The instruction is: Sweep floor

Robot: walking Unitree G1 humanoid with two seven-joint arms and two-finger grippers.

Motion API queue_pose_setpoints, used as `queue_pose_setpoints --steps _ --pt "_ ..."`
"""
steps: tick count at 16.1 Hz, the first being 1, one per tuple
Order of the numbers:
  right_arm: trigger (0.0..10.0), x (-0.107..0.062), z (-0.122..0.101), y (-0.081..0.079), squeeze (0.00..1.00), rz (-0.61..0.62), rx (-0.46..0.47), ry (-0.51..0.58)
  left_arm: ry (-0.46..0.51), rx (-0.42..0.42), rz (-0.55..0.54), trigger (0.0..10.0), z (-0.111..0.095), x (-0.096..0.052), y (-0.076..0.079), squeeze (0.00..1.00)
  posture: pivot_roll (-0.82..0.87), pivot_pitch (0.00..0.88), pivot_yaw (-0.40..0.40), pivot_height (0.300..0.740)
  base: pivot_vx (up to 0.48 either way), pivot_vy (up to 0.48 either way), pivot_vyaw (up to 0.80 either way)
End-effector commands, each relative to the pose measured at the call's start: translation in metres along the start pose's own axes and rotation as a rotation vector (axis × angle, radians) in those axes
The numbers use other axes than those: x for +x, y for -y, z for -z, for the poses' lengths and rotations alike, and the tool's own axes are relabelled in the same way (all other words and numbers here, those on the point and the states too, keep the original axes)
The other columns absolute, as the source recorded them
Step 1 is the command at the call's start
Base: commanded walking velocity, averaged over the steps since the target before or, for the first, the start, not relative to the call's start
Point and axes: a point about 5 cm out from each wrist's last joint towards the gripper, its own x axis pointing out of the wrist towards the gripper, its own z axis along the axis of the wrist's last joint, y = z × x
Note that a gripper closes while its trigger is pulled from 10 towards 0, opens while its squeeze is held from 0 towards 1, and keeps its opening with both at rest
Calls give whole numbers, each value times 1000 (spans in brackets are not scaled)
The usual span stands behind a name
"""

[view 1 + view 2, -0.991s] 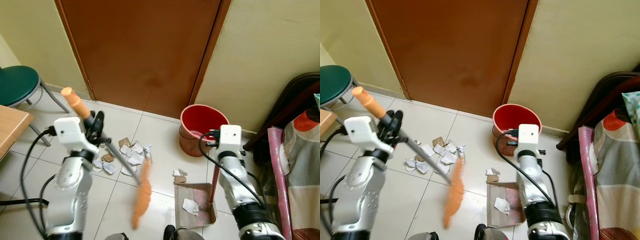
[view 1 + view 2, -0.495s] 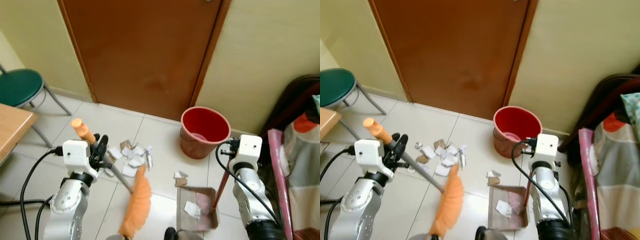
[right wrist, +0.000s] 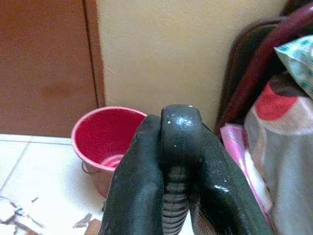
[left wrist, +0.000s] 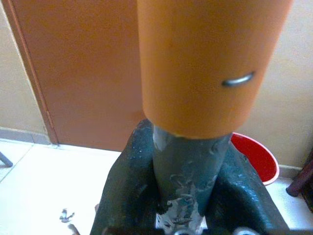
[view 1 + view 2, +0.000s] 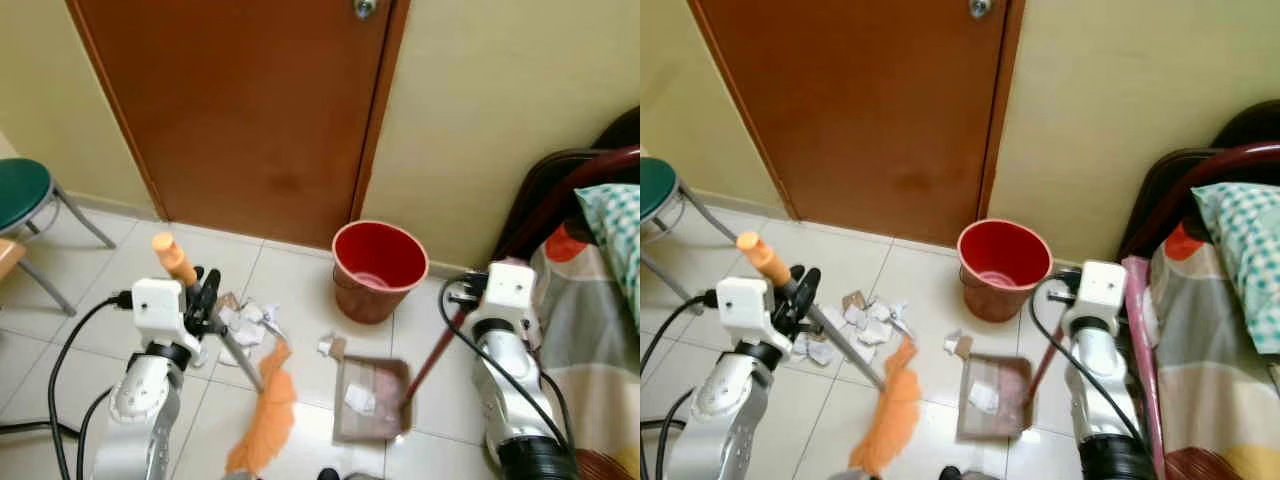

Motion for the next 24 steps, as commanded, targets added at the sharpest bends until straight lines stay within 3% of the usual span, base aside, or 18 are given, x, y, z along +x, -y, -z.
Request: queue_pose_setpoints --steps 1,8,13,16,18,24 --pt "10000 1 -6 5 0 16 -4 28 -8 -3 0 10000 2 -1 1 0 57 117 -25 740 0 0 0" --pt "10000 -2 -7 7 0 20 2 30 -35 23 -58 10000 7 -7 -10 0 52 137 -23 740 0 0 0" --pt "10000 4 -30 5 0 -5 81 67 -76 87 -129 10000 15 -11 -21 0 53 135 -29 740 0 0 0" --pt "10000 10 -58 -8 0 -64 179 109 -131 140 -241 10000 24 -17 -36 0 46 127 -27 740 0 0 0" --pt "10000 14 -70 -14 0 -84 221 125 -140 139 -262 10000 26 -19 -38 0 47 129 -27 740 0 0 0" --pt "10000 31 -133 -54 0 -269 359 214 -141 119 -254 10000 30 -17 -27 0 50 131 -32 740 0 0 0"
